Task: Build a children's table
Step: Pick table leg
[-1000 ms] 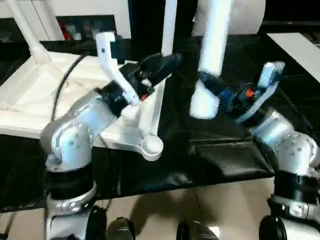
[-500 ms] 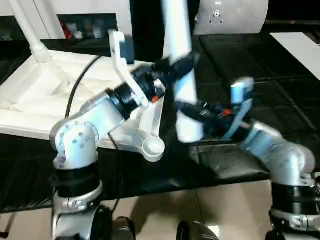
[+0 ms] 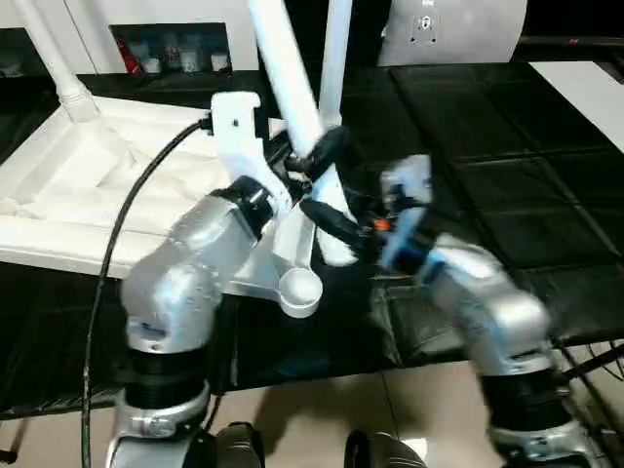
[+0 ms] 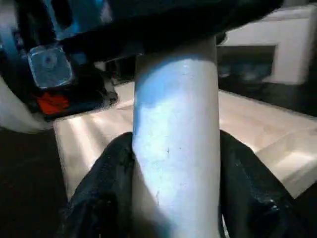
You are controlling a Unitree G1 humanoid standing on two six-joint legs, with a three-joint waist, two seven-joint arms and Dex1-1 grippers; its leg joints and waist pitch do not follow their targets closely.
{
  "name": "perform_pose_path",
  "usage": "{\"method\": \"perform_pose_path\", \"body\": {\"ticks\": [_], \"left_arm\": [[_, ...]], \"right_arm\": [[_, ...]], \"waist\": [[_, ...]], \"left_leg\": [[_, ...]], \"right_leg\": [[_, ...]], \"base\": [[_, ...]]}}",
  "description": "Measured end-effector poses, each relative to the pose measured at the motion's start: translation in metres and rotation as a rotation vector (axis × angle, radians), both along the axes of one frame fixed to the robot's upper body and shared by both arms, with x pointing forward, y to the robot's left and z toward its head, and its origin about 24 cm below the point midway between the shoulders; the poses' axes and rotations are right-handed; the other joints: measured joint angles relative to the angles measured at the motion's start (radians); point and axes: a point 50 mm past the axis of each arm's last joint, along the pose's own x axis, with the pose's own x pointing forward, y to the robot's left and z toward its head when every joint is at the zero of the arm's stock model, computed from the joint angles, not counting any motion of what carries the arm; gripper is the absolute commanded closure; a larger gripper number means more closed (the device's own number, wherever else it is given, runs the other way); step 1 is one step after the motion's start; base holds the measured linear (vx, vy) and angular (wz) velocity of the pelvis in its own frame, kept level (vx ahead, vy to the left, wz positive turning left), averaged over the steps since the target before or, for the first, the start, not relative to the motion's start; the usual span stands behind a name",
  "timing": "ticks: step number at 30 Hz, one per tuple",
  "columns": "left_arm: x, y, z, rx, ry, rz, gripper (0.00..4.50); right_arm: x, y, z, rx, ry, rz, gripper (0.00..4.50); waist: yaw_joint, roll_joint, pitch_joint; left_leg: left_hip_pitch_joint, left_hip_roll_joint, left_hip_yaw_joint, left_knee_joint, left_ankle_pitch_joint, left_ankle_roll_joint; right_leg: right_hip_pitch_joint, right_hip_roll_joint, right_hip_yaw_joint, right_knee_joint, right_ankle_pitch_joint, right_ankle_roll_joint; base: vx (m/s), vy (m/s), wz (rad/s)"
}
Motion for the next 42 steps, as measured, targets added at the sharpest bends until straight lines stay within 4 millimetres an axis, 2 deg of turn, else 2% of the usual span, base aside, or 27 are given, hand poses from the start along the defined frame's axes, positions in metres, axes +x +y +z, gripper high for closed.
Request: {"method": "perform_pose_path", "body": {"ticks": [4, 21, 29, 35, 37, 39, 42], "left_arm": [[-0.004, -0.002, -0.001, 0.105, -0.083, 0.075, 1.87], [-0.008, -0.007, -0.001, 0.158, -0.162, 0.086, 2.42], [0.001, 0.0, -0.004, -0.042, -0.038, 0.051, 2.54], [0.009, 0.012, -0.005, -0.082, 0.019, -0.02, 2.57], [0.012, 0.016, -0.005, -0.086, 0.03, -0.045, 2.57], [0.015, 0.023, -0.005, -0.081, 0.042, -0.086, 2.58], [0.02, 0.04, -0.007, -0.09, 0.074, -0.104, 2.59]], "right_arm": [[0.001, 0.011, -0.006, -0.053, -0.105, -0.048, 2.59], [0.009, 0.018, -0.015, -0.066, -0.169, -0.097, 2.59], [0.009, 0.018, -0.016, -0.05, -0.139, -0.072, 2.59], [0.01, 0.019, -0.017, 0.009, -0.047, -0.017, 2.59], [0.011, 0.019, -0.015, 0.019, -0.023, 0.002, 1.89], [0.01, 0.017, -0.013, 0.051, 0.008, 0.046, 1.87], [0.009, 0.01, -0.005, 0.093, 0.037, 0.1, 1.56]], "waist": [[-0.001, 0.0, 0.0], [-0.003, 0.0, 0.0], [-0.003, 0.0, -0.001], [-0.001, 0.001, -0.004], [0.0, 0.001, -0.004], [0.0, 0.002, -0.008], [0.001, 0.002, -0.023]], "left_leg": [[0.0, 0.0, 0.0, 0.0, 0.0, 0.0], [0.001, 0.0, 0.0, 0.001, 0.0, 0.0], [0.001, 0.0, 0.001, 0.003, 0.001, 0.001], [0.001, 0.0, 0.001, 0.005, 0.002, 0.003], [0.001, 0.0, 0.001, 0.006, 0.003, 0.004], [0.001, 0.0, 0.001, 0.007, 0.003, 0.004], [0.001, 0.0, 0.0, 0.007, 0.003, 0.005]], "right_leg": [[0.0, 0.0, 0.0, 0.001, 0.0, 0.001], [0.0, 0.0, 0.001, 0.001, 0.005, 0.003], [0.0, 0.0, 0.001, 0.002, 0.005, 0.003], [0.001, 0.0, 0.001, 0.003, 0.009, -0.003], [0.001, 0.0, 0.001, 0.003, 0.01, -0.003], [0.002, 0.0, 0.001, 0.003, 0.011, -0.003], [0.003, 0.0, 0.001, 0.003, 0.011, -0.003]], "base": [[0.0, 0.0, 0.0], [0.0, 0.0, 0.0], [0.0, 0.0, 0.0], [0.0, 0.0, 0.0], [0.0, 0.0, 0.0], [0.0, 0.0, 0.0], [0.0, 0.0, 0.0]]}}
